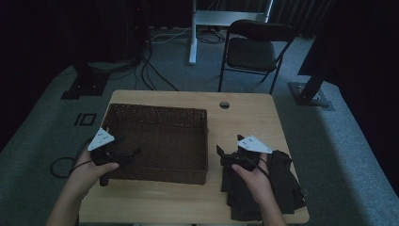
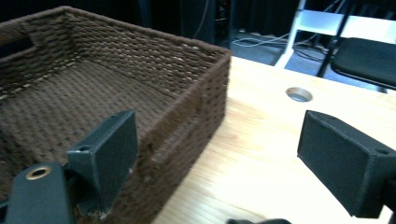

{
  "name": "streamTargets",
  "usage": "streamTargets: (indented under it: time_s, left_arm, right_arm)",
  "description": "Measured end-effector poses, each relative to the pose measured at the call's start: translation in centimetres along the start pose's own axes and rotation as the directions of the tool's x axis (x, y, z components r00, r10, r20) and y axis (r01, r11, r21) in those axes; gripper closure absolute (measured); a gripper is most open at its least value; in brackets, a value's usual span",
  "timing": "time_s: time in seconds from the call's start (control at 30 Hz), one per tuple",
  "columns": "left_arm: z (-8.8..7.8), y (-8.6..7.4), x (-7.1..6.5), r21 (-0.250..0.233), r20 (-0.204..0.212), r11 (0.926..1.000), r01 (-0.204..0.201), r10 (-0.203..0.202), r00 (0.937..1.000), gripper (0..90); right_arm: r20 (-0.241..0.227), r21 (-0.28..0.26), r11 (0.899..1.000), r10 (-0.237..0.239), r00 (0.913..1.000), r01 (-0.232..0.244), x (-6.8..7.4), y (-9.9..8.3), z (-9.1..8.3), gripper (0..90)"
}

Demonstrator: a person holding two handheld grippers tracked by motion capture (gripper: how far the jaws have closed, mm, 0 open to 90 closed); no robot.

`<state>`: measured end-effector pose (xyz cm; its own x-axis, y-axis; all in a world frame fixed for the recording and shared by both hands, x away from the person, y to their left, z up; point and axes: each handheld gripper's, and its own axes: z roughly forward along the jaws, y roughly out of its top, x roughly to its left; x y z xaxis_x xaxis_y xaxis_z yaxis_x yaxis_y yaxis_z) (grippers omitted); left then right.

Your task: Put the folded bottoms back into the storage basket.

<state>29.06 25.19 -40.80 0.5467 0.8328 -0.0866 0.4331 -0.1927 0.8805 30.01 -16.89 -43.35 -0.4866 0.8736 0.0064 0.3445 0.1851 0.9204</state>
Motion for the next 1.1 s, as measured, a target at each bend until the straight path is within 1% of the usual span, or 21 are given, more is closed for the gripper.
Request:
streamTargets:
  time_s: [0.1, 0.17, 0.27, 0.3, 0.33, 0.4, 0.43, 0.5, 0.7, 0.8, 0.93, 1.03, 1.1]
  left_arm:
    - [0.5, 0.2, -0.8, 0.002, 0.02, 0.9999, -0.015, 0.015, 0.9997, 21.0]
    - [0.9, 0.4, -1.3, 0.005, 0.037, 0.9997, -0.022, 0.022, 0.9991, 21.0]
    - [1.5, 0.6, -2.1, 0.006, 0.063, 0.9992, -0.038, 0.038, 0.9973, 21.0]
    - [1.7, 0.7, -2.4, 0.004, 0.067, 0.9989, -0.046, 0.046, 0.9967, 21.0]
    - [1.7, 0.7, -2.4, 0.004, 0.067, 0.9989, -0.046, 0.046, 0.9967, 21.0]
    - [2.1, 1.0, -3.2, 0.002, 0.092, 0.9984, -0.056, 0.055, 0.9942, 21.0]
    - [2.3, 1.1, -3.6, 0.003, 0.099, 0.9979, -0.065, 0.064, 0.993, 21.0]
    - [2.6, 1.3, -4.1, 0.003, 0.115, 0.9975, -0.07, 0.069, 0.991, 21.0]
    - [3.5, 1.8, -5.5, -0.002, 0.14, 0.9962, -0.088, 0.087, 0.9863, 21.0]
    - [3.9, 2.0, -6.4, -0.001, 0.16, 0.9948, -0.102, 0.101, 0.982, 21.0]
    - [4.6, 2.2, -7.4, -0.01, 0.183, 0.9945, -0.104, 0.104, 0.9775, 20.2]
    - [5.2, 2.4, -8.4, -0.019, 0.206, 0.9935, -0.112, 0.113, 0.9719, 20.2]
    - [5.6, 2.4, -9.0, -0.021, 0.219, 0.9931, -0.115, 0.117, 0.9686, 20.1]
  right_arm:
    - [0.018, 0.0, 1.0, -0.007, 0.9998, 0.007, -0.4, -0.1, -0.3, 11.9]
    - [0.017, -0.005, 1.0, 0.004, 0.9999, -0.003, -0.6, -0.1, -0.5, 11.9]
    - [0.025, 0.006, 1.0, 0.002, 0.9997, -0.002, -1.0, -0.3, -0.9, 12.9]
    - [0.027, 0.01, 1.0, 0.0, 0.9996, 0.0, -1.1, -0.3, -1.0, 12.9]
    - [0.027, 0.01, 1.0, 0.0, 0.9996, 0.0, -1.1, -0.3, -1.0, 12.9]
    - [0.032, 0.012, 1.0, 0.008, 0.9995, -0.008, -1.4, -0.5, -1.3, 12.8]
    - [0.034, 0.011, 1.0, 0.01, 0.9994, -0.01, -1.6, -0.5, -1.4, 12.8]
    - [0.042, 0.012, 1.0, 0.01, 0.999, -0.011, -1.8, -0.6, -1.6, 12.8]
    - [0.056, 0.008, 1.0, 0.027, 0.9981, -0.027, -2.6, -1.0, -2.2, 12.6]
    - [0.067, 0.006, 0.999, 0.036, 0.9971, -0.037, -3.0, -1.2, -2.5, 12.6]
    - [0.085, 0.014, 0.999, 0.041, 0.9955, -0.042, -3.6, -1.6, -3.0, 12.6]
    - [0.093, 0.024, 0.998, 0.05, 0.9944, -0.053, -4.1, -1.9, -3.3, 12.6]
    - [0.091, 0.031, 0.998, 0.047, 0.9947, -0.05, -4.3, -2.1, -3.5, 12.6]
